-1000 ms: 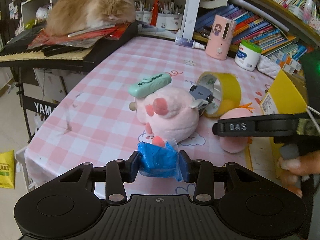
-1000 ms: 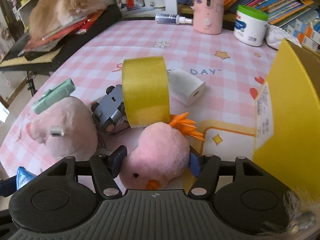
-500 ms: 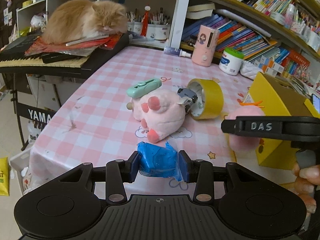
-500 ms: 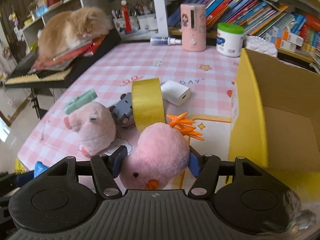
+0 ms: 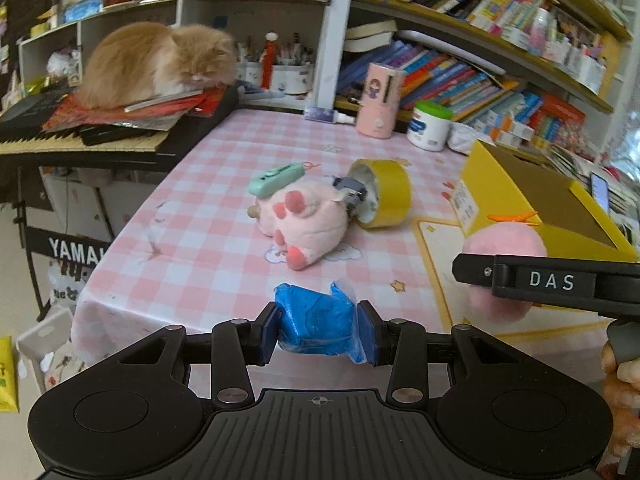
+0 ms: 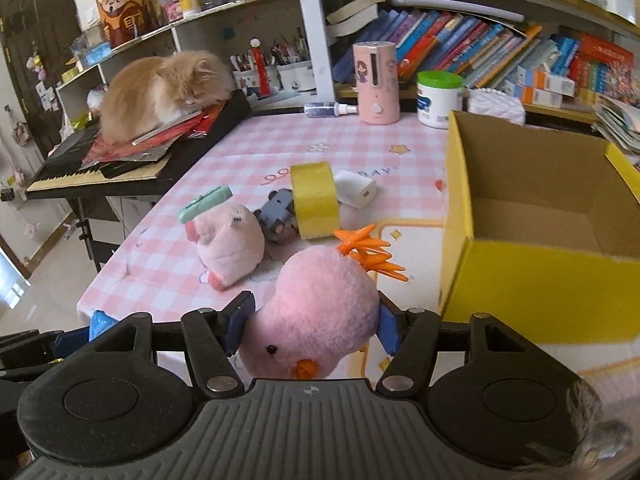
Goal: Organize objects
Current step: 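Carry the blue bag and pink chick with both tools over the yellow box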
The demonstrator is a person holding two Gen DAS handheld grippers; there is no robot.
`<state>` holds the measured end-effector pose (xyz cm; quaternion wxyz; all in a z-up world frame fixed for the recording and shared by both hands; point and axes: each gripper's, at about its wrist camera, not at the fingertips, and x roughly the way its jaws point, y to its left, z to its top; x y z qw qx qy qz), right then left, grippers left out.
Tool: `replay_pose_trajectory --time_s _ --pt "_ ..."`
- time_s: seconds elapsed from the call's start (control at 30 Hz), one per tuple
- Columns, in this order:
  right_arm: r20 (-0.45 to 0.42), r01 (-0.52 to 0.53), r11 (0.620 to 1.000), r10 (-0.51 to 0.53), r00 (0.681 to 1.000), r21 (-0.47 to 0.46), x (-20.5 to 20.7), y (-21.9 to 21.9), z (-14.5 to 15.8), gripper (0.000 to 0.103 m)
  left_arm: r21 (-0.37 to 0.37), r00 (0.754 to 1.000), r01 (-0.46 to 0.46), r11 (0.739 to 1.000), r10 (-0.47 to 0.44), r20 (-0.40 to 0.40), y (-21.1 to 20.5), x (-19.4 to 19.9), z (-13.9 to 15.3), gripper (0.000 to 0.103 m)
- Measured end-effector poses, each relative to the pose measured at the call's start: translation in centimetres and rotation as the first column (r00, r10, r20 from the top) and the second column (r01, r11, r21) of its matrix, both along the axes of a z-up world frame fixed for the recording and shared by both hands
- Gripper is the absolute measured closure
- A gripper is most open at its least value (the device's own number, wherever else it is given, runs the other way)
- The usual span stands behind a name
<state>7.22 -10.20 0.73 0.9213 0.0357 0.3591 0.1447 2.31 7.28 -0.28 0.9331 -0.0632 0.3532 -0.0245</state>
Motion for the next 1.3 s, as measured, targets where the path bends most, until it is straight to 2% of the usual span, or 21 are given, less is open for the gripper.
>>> replay_pose_trajectory --time_s 0.4,0.7,0.9,1.3 --pt "-0.031 0.106 0.994 -0.105 0.994 0.018 -5.2 -1.6 -1.2 0.043 0.011 0.992 0.122 0.992 -0.122 -0.017 -1.6 -3.0 -0.6 0.064" --pt "-0.074 0.19 0.981 -0.188 0.979 0.032 -8.5 -3.1 -2.4 0.043 0.012 0.976 0.217 0.976 -0.216 -0.03 -3.0 -4.4 -1.1 0.064" --pt "-0.091 0.262 0.965 -0.259 0.962 0.027 -10.0 -4.8 -2.6 0.043 0.009 0.954 0.297 0.955 -0.297 -0.03 -5.1 -4.4 -1.1 0.064" --pt "-0.121 0.413 0.91 -0.409 0.904 0.011 -12.3 -9.4 -2.9 0.043 -0.005 0.898 0.438 0.899 -0.438 -0.038 -9.7 -3.9 -1.4 0.064"
